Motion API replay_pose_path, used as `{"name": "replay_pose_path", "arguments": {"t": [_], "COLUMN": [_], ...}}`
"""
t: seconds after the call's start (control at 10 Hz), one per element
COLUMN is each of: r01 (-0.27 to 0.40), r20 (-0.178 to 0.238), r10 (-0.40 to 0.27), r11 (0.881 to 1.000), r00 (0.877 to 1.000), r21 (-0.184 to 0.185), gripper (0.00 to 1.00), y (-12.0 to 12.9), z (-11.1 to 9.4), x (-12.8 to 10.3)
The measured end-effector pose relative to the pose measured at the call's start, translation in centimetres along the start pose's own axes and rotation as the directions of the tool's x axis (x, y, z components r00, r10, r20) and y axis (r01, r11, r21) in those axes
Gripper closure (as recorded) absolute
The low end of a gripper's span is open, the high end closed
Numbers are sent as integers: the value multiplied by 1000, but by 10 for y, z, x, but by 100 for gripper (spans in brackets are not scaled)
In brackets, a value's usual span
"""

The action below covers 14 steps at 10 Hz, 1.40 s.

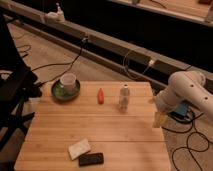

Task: Knock the bottle over

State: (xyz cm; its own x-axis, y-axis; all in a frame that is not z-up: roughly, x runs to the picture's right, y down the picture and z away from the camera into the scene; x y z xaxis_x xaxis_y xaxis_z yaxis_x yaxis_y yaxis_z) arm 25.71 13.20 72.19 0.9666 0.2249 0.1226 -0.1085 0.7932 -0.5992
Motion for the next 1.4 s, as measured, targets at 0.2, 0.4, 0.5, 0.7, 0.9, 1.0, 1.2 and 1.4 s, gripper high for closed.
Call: {"name": "replay_pose_path", "arguments": {"t": [0.2, 0.4, 0.5, 0.7, 0.9, 1.0, 1.2, 1.4], "r01": [0, 0, 0, 0, -14, -28, -51, -79], "r20": [0, 0, 0, 0, 5, 15, 42, 89], "r10": [0, 0, 0, 0, 14, 27, 45, 58], "r11": [1000, 1000, 1000, 1000, 999, 996, 984, 962], "r00": [1000, 1000, 1000, 1000, 1000, 1000, 998, 994], "r21": [0, 0, 0, 1, 45, 84, 168, 260], "gripper": [36, 59, 67, 87, 100, 100, 100, 100], "y": [0, 0, 0, 0, -17, -32, -67, -100], "z": [0, 0, 0, 0, -5, -7, -7, -11], "x": [0, 0, 0, 0, 1, 2, -2, -6]}}
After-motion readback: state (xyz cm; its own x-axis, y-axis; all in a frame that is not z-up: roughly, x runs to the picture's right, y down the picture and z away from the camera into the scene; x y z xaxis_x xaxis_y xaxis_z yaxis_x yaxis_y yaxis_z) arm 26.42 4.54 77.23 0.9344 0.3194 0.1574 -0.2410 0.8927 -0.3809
